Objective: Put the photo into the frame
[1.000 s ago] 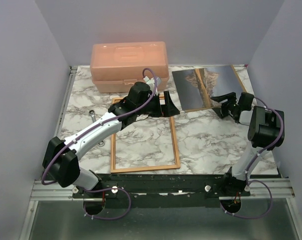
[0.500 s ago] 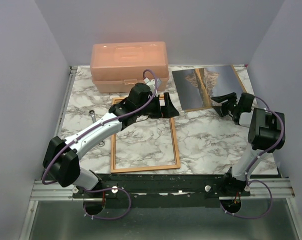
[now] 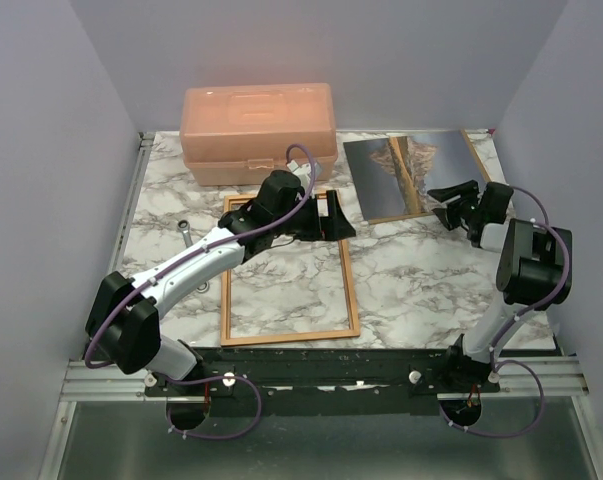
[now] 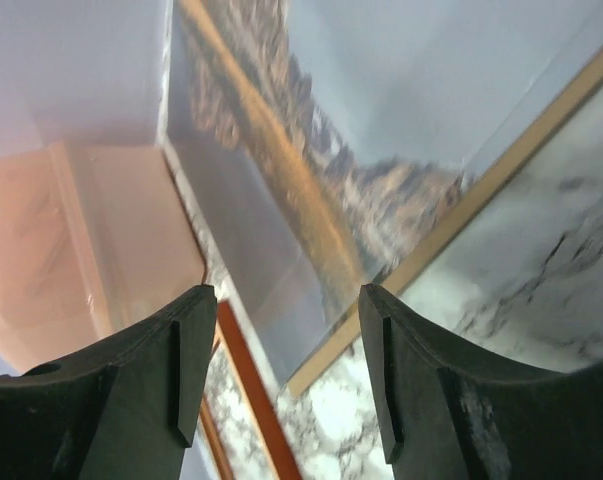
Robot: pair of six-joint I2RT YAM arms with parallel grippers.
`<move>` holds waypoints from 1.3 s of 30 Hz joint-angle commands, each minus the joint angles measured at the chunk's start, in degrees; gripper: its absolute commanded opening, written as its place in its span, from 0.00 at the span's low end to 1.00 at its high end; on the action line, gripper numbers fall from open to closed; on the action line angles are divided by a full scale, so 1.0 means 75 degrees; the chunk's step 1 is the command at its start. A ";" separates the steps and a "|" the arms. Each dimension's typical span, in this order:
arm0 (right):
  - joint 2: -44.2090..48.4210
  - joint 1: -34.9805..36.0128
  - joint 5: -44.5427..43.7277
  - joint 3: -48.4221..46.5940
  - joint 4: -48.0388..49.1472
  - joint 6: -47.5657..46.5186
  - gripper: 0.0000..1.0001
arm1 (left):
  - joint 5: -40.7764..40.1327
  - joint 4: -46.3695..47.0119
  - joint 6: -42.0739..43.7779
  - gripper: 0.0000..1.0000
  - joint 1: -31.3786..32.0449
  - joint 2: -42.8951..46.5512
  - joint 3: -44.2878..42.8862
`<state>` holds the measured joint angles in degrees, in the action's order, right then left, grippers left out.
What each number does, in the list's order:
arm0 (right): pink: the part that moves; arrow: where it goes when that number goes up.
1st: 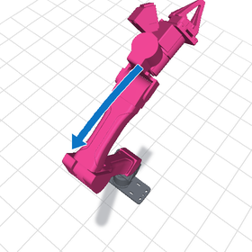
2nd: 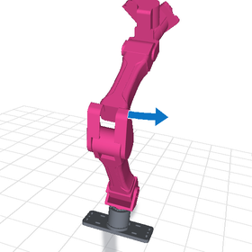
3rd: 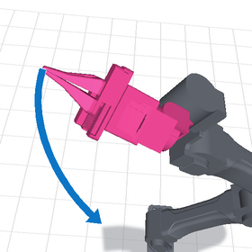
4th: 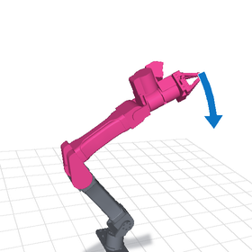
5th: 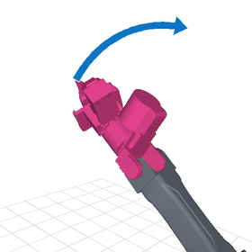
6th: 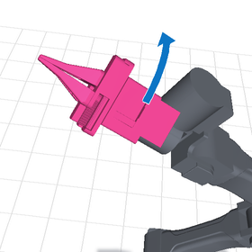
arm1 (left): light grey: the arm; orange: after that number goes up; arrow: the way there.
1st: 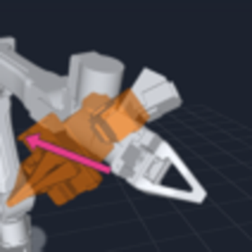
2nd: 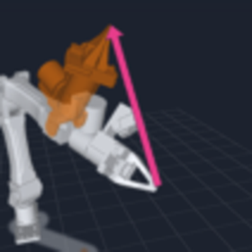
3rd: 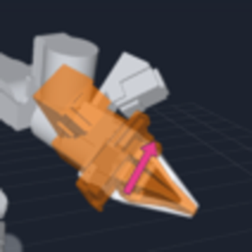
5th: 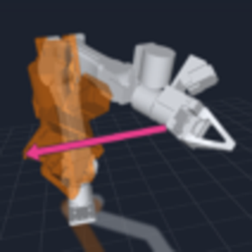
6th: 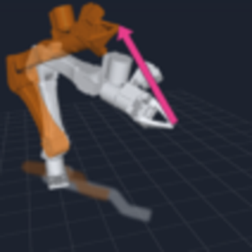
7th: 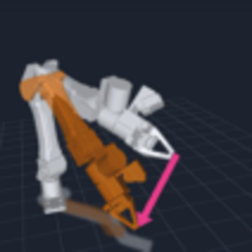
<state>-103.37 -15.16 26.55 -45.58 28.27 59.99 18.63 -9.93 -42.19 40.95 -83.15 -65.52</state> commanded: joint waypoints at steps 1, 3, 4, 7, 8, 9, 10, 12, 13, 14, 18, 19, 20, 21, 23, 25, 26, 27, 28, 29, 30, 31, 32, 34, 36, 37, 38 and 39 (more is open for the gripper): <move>-0.0341 -0.0150 -0.1051 -0.1099 -0.1447 -0.0824 0.67 | -0.0248 -0.0088 0.0307 0.96 0.0013 0.0049 0.0146; -0.0460 -0.0148 -0.1415 -0.1726 -0.2090 -0.1197 0.70 | -0.0350 -0.0189 0.0396 0.96 0.0015 0.0104 0.0168; -0.0547 -0.0147 -0.1564 -0.2012 -0.2401 -0.1362 0.72 | -0.0413 -0.0247 0.0427 0.96 0.0007 0.0127 0.0180; -0.0740 -0.0150 -0.2234 -0.2908 -0.3493 -0.1925 0.80 | -0.0591 -0.0374 0.0536 0.96 0.0015 0.0210 0.0249; -0.0768 -0.0148 -0.2526 -0.3101 -0.3735 -0.2005 0.82 | -0.0636 -0.0417 0.0560 0.96 0.0008 0.0243 0.0271; -0.0772 -0.0154 -0.2677 -0.3249 -0.4160 -0.2102 0.85 | -0.0693 -0.0458 0.0597 0.96 0.0011 0.0260 0.0291; -0.0764 -0.0147 -0.2819 -0.3307 -0.4380 -0.2131 0.89 | -0.0714 -0.0474 0.0616 0.96 0.0014 0.0259 0.0318; -0.0708 -0.0159 -0.2731 -0.3177 -0.4510 -0.2040 0.94 | -0.0756 -0.0481 0.0638 0.96 0.0013 0.0271 0.0366; -0.0680 -0.0175 -0.2620 -0.3052 -0.4508 -0.1967 0.96 | -0.0751 -0.0469 0.0645 0.96 0.0019 0.0275 0.0389; -0.0656 -0.0170 -0.2431 -0.2879 -0.4476 -0.1836 0.96 | -0.0740 -0.0460 0.0646 0.96 0.0010 0.0260 0.0400; -0.0659 -0.0170 -0.1431 -0.1948 -0.3732 -0.1261 0.97 | -0.0663 -0.0402 0.0612 0.96 0.0012 0.0236 0.0470; -0.0692 -0.0173 -0.1255 -0.1705 -0.3444 -0.1107 0.97 | -0.0656 -0.0369 0.0599 0.96 0.0010 0.0245 0.0514; -0.0751 -0.0165 -0.1059 -0.1525 -0.3140 -0.0944 0.97 | -0.0647 -0.0357 0.0600 0.96 0.0014 0.0247 0.0532; -0.0834 -0.0162 -0.0955 -0.1387 -0.2958 -0.0818 0.97 | -0.0647 -0.0329 0.0587 0.96 0.0009 0.0265 0.0547; -0.1079 -0.0147 -0.0858 -0.1268 -0.2747 -0.0628 0.97 | -0.0657 -0.0318 0.0588 0.96 0.0008 0.0271 0.0568; -0.1333 -0.0096 -0.0807 -0.1255 -0.2559 -0.0460 0.97 | -0.0679 -0.0304 0.0588 0.96 0.0012 0.0261 0.0588; -0.1450 -0.0067 -0.0810 -0.1296 -0.2517 -0.0423 0.97 | -0.0689 -0.0307 0.0587 0.96 0.0012 0.0260 0.0593; -0.1593 0.0006 -0.0837 -0.1381 -0.2485 -0.0377 0.97 | -0.0688 -0.0293 0.0590 0.96 0.0013 0.0251 0.0598; -0.1713 0.0058 -0.0840 -0.1465 -0.2454 -0.0350 0.97 | -0.0691 -0.0282 0.0588 0.96 0.0011 0.0234 0.0603; -0.1885 0.0124 -0.0797 -0.1558 -0.2382 -0.0263 0.97 | -0.0691 -0.0275 0.0581 0.96 0.0012 0.0210 0.0592; -0.2028 0.0163 -0.0746 -0.1612 -0.2190 -0.0174 0.97 | -0.0681 -0.0262 0.0575 0.96 0.0016 0.0186 0.0597; -0.2126 0.0212 -0.0686 -0.1637 -0.2047 -0.0040 0.97 | -0.0664 -0.0259 0.0569 0.96 0.0016 0.0169 0.0593; -0.2223 0.0224 -0.0605 -0.1646 -0.1826 0.0099 0.97 | -0.0657 -0.0260 0.0564 0.96 0.0009 0.0145 0.0580; -0.2270 0.0228 -0.0382 -0.1497 -0.1232 0.0429 0.96 | -0.0656 -0.0271 0.0563 0.96 0.0003 0.0121 0.0568; -0.2144 0.0228 -0.0283 -0.1297 -0.0663 0.0651 0.96 | -0.0668 -0.0281 0.0564 0.96 0.0013 0.0124 0.0576; -0.2041 0.0228 -0.0282 -0.1175 -0.0435 0.0721 0.96 | -0.0680 -0.0284 0.0576 0.96 0.0015 0.0120 0.0578; -0.1894 0.0227 -0.0273 -0.1051 -0.0113 0.0813 0.96 | -0.0689 -0.0293 0.0579 0.96 0.0012 0.0128 0.0574; -0.1760 0.0227 -0.0248 -0.0910 0.0173 0.0884 0.96 | -0.0702 -0.0303 0.0587 0.96 0.0012 0.0124 0.0573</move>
<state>-115.07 -13.54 26.44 -57.71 26.39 64.51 14.55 -12.91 -38.57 40.95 -82.72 -61.36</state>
